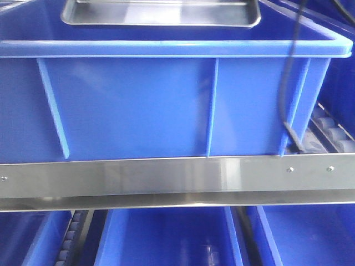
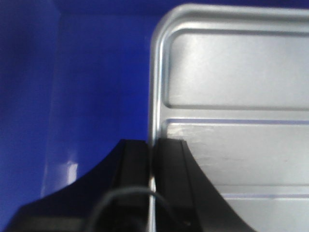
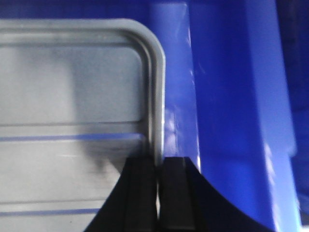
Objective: Grab silver tray and place in blue box
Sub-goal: 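Lower the tray with both grippers into the blue crate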
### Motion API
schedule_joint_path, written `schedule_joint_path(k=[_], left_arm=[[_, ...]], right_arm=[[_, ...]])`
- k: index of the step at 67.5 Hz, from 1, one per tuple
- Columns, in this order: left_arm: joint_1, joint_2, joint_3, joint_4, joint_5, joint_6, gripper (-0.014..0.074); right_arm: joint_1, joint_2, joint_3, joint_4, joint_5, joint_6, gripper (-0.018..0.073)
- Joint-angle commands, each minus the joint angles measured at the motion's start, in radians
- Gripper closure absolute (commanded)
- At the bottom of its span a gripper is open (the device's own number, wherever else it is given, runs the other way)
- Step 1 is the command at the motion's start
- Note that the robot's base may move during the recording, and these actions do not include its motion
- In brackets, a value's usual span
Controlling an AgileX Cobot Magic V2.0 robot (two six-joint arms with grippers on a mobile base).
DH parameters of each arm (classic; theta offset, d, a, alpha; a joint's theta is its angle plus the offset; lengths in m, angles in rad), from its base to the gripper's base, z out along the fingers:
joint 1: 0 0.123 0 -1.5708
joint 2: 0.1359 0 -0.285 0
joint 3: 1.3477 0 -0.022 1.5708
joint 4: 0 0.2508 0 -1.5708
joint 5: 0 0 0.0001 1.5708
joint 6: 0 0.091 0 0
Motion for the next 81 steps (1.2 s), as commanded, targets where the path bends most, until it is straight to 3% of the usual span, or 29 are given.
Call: schedule_joint_path(k=[1, 35, 41, 47, 55, 61, 81], left_arm=[[-0.01, -0.017, -0.045, -0.142, -0.247, 0.003, 0.0603], [0.011, 0.022, -0.045, -0.144, -0.262, 0.003, 0.0603], [0.011, 0.022, -0.045, -0.103, -0.259, 0.003, 0.0598], [0.011, 0.022, -0.045, -0.002, -0.239, 0.003, 0.0503], [0.02, 0.022, -0.045, 0.007, -0.219, -0.011, 0.0354], [0.036, 0.022, -0.045, 0.007, -0.178, -0.015, 0.0323], [0.052, 0.022, -0.045, 0.022, -0.154, -0.015, 0.0324]], right_arm=[[0.009, -0.011, -0.057, 0.119, -0.262, -0.012, 0.0489], [0.001, 0.015, -0.057, 0.119, -0.282, -0.012, 0.0489], [0.001, 0.015, -0.057, 0.119, -0.279, -0.012, 0.0477], [-0.001, 0.015, -0.057, 0.114, -0.264, -0.012, 0.0398], [-0.003, 0.015, -0.057, 0.1, -0.254, -0.012, 0.0221], [-0.007, 0.015, -0.057, 0.073, -0.233, -0.012, 0.0132], [-0.026, 0.015, -0.057, 0.059, -0.204, -0.012, 0.0127]])
